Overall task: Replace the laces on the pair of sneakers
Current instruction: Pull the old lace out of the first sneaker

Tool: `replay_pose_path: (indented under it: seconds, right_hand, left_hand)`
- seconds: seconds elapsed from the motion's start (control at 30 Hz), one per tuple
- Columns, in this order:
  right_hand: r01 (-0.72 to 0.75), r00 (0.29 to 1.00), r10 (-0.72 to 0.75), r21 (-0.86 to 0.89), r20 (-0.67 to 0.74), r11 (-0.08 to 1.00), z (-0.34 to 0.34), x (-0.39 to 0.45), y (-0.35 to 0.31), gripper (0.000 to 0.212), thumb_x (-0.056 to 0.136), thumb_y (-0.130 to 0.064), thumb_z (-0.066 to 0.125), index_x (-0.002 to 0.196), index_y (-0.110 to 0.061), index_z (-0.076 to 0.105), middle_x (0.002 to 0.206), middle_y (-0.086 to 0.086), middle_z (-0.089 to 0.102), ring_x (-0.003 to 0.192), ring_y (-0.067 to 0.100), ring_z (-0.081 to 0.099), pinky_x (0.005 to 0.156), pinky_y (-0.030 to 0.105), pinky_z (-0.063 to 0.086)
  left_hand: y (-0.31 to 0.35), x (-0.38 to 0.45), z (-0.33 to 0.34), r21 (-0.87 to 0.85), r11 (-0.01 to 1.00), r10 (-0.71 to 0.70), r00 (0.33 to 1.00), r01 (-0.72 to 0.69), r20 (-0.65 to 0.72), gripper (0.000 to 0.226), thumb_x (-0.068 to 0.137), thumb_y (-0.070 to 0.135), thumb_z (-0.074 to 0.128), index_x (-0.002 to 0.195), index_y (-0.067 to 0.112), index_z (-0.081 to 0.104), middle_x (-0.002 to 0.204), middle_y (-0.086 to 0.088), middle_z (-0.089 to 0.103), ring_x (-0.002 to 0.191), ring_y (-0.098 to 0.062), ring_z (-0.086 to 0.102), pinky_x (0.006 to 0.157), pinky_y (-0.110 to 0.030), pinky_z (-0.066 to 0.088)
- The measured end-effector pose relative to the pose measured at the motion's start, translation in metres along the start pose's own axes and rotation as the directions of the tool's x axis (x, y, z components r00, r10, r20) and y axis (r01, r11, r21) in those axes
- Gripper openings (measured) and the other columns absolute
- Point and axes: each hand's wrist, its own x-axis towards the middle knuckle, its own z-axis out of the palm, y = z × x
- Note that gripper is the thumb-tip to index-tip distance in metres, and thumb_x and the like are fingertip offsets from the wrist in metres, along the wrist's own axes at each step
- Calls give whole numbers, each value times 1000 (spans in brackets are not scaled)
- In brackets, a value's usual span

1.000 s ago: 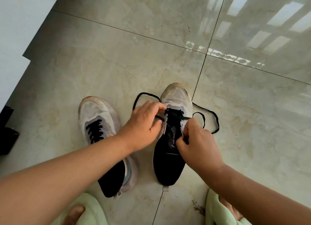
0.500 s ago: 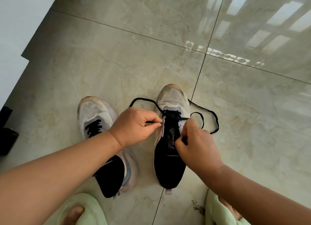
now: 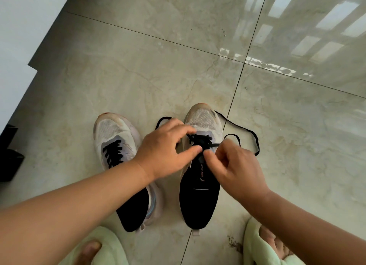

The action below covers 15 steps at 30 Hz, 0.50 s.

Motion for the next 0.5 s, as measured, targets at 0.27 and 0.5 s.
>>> replay_pose_path:
  seconds: [0.27, 0.5]
  right_hand:
    - [4, 1000, -2, -162, 13, 987, -3, 38, 4, 13, 84, -25, 59, 83, -14, 66, 85, 0, 57, 81, 19, 55, 68, 28, 41]
    - [-220, 946, 267, -240, 183, 945, -8, 50, -9, 24, 71, -31, 61, 68, -8, 61, 66, 6, 62, 65, 24, 61, 58, 32, 50]
  left_hand:
    - [19, -9, 19, 182, 975, -149, 981, 124, 128, 52, 78, 40, 59, 122, 25, 36, 120, 4, 41, 99, -22, 57, 80, -35, 47]
    - [18, -11, 19, 21, 982, -188, 979, 187, 76, 43, 83, 18, 56, 123, 21, 40, 125, 2, 48, 106, -18, 56, 88, -32, 46]
